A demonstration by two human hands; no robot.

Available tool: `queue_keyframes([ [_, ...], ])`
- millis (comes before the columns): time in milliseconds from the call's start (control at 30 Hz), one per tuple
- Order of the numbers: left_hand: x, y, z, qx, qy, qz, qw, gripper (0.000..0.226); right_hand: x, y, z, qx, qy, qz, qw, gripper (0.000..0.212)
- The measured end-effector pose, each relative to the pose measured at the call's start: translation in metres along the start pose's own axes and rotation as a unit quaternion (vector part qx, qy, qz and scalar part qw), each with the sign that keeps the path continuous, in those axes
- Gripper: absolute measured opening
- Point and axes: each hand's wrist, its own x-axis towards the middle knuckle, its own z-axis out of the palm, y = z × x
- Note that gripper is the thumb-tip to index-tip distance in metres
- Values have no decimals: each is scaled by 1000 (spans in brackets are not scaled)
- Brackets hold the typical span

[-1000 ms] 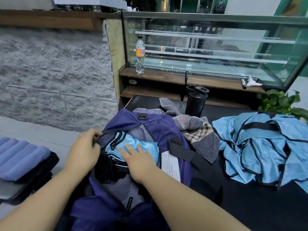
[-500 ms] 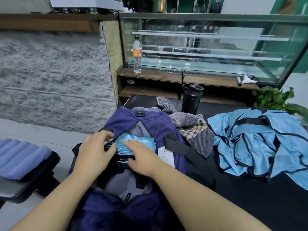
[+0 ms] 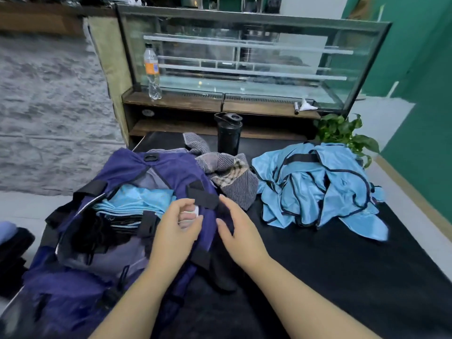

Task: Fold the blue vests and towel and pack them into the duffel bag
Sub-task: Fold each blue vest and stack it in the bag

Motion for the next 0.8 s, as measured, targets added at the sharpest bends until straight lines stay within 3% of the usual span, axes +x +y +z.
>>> queue_keyframes([
  [167, -23, -8, 58, -73, -37, -52, 995, 31, -29, 36, -43, -22, 79, 66, 994, 45],
  [433, -51, -52, 79, -7, -88, -99, 991, 27, -30, 91, -114, -112, 163, 148, 969, 37],
  [633, -61, -59, 77, 24, -81, -68, 994, 28, 1, 120, -168, -207, 157, 198, 945, 57],
  [800, -58, -61, 78, -2, -65, -72, 995, 13, 39, 137, -200, -288, 126, 231, 921, 73],
])
